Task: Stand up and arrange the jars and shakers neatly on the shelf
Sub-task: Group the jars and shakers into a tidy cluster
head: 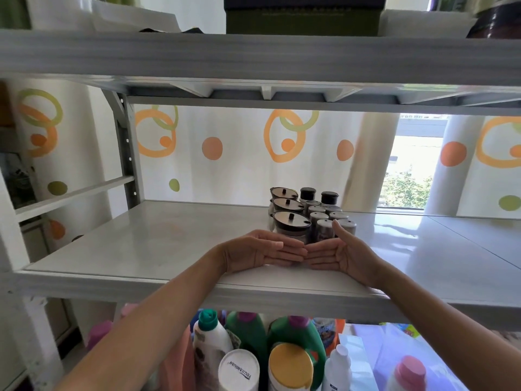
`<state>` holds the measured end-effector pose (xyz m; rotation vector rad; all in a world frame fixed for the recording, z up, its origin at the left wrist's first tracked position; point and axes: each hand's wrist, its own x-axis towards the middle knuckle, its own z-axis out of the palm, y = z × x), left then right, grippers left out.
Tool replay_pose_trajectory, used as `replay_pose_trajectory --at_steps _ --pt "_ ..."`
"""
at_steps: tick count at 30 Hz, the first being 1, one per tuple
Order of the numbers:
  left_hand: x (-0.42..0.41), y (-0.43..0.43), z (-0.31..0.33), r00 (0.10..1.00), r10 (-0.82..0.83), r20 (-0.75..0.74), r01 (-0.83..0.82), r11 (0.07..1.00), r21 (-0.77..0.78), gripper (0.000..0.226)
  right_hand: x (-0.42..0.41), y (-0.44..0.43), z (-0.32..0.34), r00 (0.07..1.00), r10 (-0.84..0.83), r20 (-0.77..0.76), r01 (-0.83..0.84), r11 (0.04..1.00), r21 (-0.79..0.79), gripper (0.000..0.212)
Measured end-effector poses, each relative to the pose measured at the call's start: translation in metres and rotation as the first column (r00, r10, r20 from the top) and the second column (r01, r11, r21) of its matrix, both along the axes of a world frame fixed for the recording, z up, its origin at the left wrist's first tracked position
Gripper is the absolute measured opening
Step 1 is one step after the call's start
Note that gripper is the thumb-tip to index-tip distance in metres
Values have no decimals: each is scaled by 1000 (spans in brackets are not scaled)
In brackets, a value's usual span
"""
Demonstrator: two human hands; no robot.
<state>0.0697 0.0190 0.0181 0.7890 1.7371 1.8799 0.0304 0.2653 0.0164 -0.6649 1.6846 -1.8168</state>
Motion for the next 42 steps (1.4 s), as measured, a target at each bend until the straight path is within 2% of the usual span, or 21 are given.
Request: replay_pose_trajectory --at_steps 3,5,6,7,9,11,12,15,22,25,28,30,34,38,42 --pt "4 -18 -2 994 97 -44 -96 995 35 36 3 23 -3 999 -27 -21 26 1000 -17 78" --pt "3 -31 -2 946 325 -10 -320 936 150 29 3 45 -5 982 -187 15 188 977 -97 70" --pt "1 -35 -2 887 458 59 -458 857 234 26 2 54 -6 947 -317 49 321 937 -140 65" --pt "-4 -38 -1 812 570 128 -580 760 293 25 -2 60 -7 881 -464 90 473 862 -185 63" --pt "-17 -37 -1 667 719 197 -738 601 305 35 -14 63 -10 691 -707 153 720 653 -234 60" --pt "-28 -26 -2 592 778 208 -801 540 261 50 -24 57 -12 532 -839 112 837 501 -219 52" --pt "-34 -19 -2 576 793 197 -813 531 237 54 -30 51 -13 511 -855 84 847 485 -220 52" --pt "-52 -3 -4 542 822 175 -838 514 184 60 -48 35 -13 556 -830 40 817 537 -210 61" --pt "-88 14 -5 517 834 193 -854 485 191 64 -83 12 -6 688 -723 65 716 661 -223 72" --pt "-95 20 -3 532 832 157 -844 509 166 63 -90 4 -4 757 -650 60 647 734 -206 74" --pt "-100 31 -3 601 786 142 -792 562 238 62 -92 0 -2 839 -542 58 540 813 -219 68" --pt "-102 36 -3 636 761 132 -761 588 275 62 -98 -1 -3 852 -521 51 518 825 -224 67" --pt "-105 41 -5 636 759 142 -764 593 252 59 -104 -7 -1 886 -456 85 461 845 -273 70" --pt "-105 42 -7 649 746 146 -756 612 234 65 -102 -11 2 934 -318 164 357 869 -343 86" --pt "-108 41 -9 656 741 143 -747 611 262 64 -97 -13 6 929 -332 164 369 856 -361 69"
